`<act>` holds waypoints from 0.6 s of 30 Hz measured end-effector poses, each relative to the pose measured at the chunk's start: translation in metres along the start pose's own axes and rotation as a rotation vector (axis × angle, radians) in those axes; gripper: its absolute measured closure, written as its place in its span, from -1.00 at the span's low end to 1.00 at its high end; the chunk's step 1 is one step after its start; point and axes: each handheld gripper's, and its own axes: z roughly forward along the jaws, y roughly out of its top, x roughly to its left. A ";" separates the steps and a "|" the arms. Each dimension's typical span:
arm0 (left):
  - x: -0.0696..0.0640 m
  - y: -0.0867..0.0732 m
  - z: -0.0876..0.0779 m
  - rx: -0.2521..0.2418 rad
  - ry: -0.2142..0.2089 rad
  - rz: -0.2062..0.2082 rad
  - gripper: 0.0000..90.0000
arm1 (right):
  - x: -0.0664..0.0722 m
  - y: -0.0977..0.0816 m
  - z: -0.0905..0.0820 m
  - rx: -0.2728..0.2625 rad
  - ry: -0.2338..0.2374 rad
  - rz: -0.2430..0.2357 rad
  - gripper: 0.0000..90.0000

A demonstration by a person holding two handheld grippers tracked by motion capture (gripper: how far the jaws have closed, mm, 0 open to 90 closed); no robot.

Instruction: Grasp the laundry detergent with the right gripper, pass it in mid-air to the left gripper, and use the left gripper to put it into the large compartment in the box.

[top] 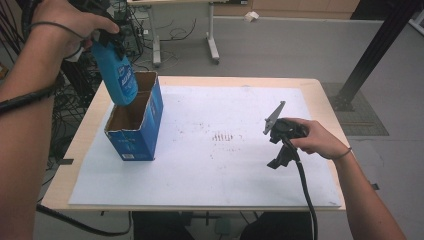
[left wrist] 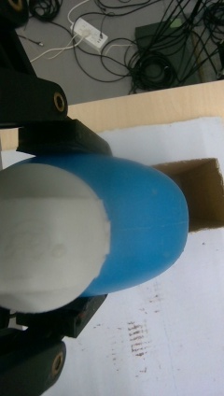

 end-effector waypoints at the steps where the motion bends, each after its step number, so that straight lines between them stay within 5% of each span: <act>1: 0.000 0.000 0.002 0.002 0.001 -0.001 -0.16 | 0.000 0.000 0.000 0.000 0.002 -0.002 -0.89; 18: 0.001 -0.004 0.040 0.040 0.002 -0.011 -0.16 | -0.001 -0.001 0.003 -0.004 0.003 0.005 -0.89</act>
